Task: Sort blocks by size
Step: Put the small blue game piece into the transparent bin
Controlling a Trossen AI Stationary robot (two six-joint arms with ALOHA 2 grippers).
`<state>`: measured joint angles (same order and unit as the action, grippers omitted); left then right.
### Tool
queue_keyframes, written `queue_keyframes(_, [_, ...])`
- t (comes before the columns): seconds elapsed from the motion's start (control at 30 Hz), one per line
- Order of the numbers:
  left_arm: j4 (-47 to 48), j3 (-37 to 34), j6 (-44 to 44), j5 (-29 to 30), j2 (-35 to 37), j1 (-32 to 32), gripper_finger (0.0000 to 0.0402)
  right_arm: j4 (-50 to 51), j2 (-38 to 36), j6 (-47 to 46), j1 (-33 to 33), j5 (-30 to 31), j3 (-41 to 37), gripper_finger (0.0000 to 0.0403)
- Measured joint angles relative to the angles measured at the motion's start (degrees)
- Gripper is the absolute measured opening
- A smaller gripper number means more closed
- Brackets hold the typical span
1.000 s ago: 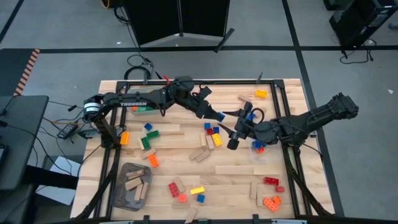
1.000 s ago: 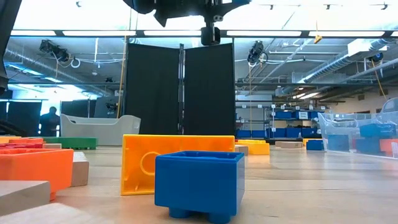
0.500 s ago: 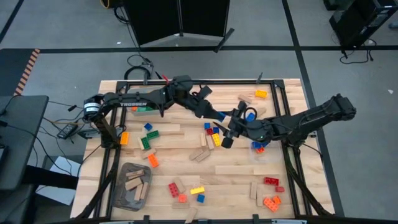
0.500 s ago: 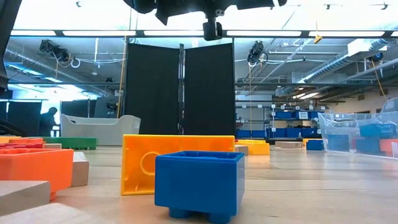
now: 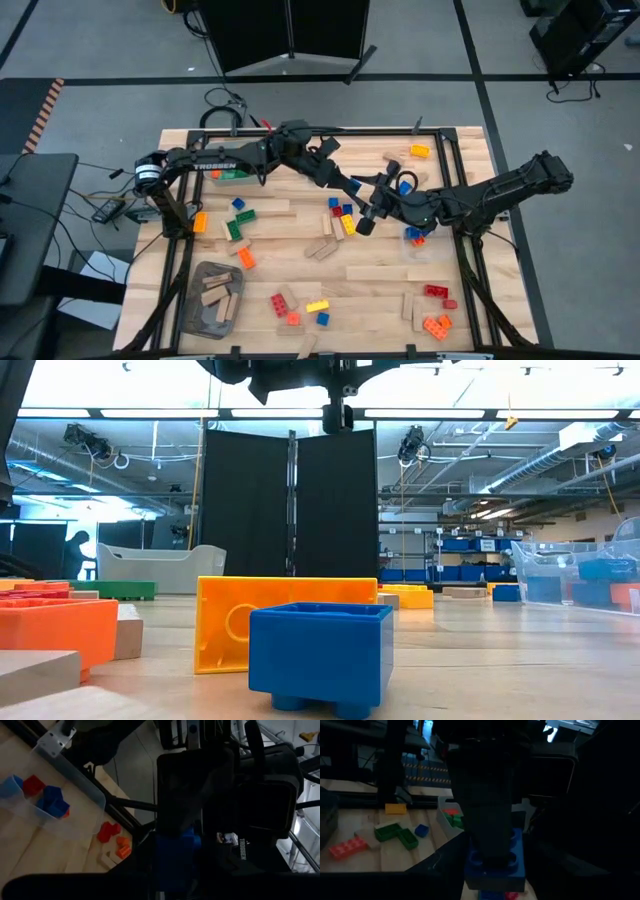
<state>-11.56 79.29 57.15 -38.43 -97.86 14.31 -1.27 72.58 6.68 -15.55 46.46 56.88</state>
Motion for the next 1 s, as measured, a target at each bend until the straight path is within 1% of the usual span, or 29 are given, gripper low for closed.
queue_keyframes(0.1, [-0.12, 0.0, 0.28, 0.27, 0.0, 0.01, 0.0104, 0.15, 0.0, 0.2, 0.0, 0.12, 0.0, 0.0166])
queue_keyframes(0.17, [-0.23, 0.0, 0.39, 0.46, 0.0, 0.07, 0.0104, 0.4, 0.0, 0.22, 0.02, 0.1, 0.0, 0.0159])
queue_keyframes(0.27, [-0.29, 0.0, 0.47, 0.44, 0.0, 0.04, 0.0105, 0.71, 0.0, 0.17, 0.0, 0.1, 0.0, 0.016])
queue_keyframes(0.4, [-0.32, 0.0, 0.35, 0.22, 0.0, 0.0, 0.0114, 0.69, 0.0, -0.04, 0.0, 0.04, 0.02, 0.0174])
queue_keyframes(0.6, [-0.56, 0.0, -2.92, -0.27, 0.0, 0.21, 0.0136, 0.82, 0.0, -0.11, -0.76, 0.66, 0.02, 0.016])
queue_keyframes(0.7, [-0.64, 0.0, -4.16, -0.42, 0.0, 0.69, 0.0146, 1.72, 0.0, -0.95, -1.41, 0.96, 0.02, 0.0161])
queue_keyframes(0.9, [-0.92, 0.0, -6.16, -0.3, 0.0, 3.63, 0.0161, 6.67, -0.02, -6.06, -2.73, 3.72, 0.04, 0.0166])
queue_keyframes(1.0, [-1.04, 0.0, -6.19, -2.66, 0.0, 6.48, 0.0162, 9.08, -0.27, -9.14, -3.82, 4.92, 0.04, 0.0166])
